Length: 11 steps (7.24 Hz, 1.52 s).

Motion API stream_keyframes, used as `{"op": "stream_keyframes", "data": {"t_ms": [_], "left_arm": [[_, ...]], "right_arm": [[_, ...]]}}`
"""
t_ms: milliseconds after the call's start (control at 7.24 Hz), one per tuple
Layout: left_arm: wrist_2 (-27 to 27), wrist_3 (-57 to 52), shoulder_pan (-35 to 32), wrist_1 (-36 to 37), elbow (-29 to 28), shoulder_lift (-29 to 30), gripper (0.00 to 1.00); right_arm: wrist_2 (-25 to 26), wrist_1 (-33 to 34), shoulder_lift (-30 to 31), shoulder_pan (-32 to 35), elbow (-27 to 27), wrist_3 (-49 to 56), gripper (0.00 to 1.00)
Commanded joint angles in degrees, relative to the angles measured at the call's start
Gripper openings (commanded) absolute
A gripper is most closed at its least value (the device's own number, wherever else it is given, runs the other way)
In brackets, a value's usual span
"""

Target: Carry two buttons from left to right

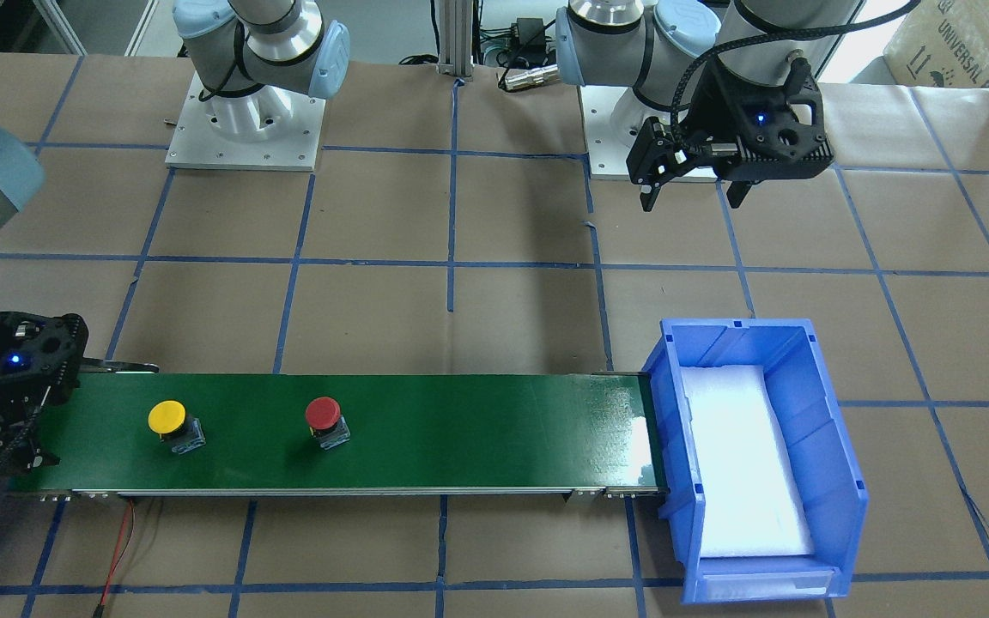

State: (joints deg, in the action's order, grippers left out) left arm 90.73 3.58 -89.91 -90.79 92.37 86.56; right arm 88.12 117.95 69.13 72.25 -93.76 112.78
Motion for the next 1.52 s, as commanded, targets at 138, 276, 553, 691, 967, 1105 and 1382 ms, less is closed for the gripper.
{"op": "stream_keyframes", "data": {"t_ms": [138, 276, 553, 691, 967, 1105, 1382], "left_arm": [[-0.02, 0.02, 0.0, 0.0, 0.0, 0.01, 0.99], [-0.02, 0.02, 0.0, 0.0, 0.0, -0.08, 0.99], [-0.02, 0.02, 0.0, 0.0, 0.0, -0.08, 0.99], [-0.02, 0.02, 0.0, 0.0, 0.0, 0.01, 0.99], [-0.02, 0.02, 0.0, 0.0, 0.0, -0.08, 0.99], [-0.02, 0.02, 0.0, 0.0, 0.0, -0.08, 0.99], [-0.02, 0.02, 0.0, 0.0, 0.0, 0.01, 0.99]], "right_arm": [[0.03, 0.0, -0.14, 0.0, 0.07, -0.02, 0.99], [-0.14, 0.09, -0.14, 0.0, 0.16, -0.1, 0.99], [-0.58, 0.0, -0.22, 0.0, -0.1, -1.33, 1.0], [-0.58, 0.09, -0.14, 0.0, -0.28, -1.42, 1.0], [-0.67, 2.97, -0.4, 0.0, -0.8, -1.25, 1.0], [-0.67, 3.08, -0.23, 0.0, -1.42, -1.25, 1.0], [-0.49, 2.99, -0.48, 0.61, -1.95, -0.73, 1.0]]}}
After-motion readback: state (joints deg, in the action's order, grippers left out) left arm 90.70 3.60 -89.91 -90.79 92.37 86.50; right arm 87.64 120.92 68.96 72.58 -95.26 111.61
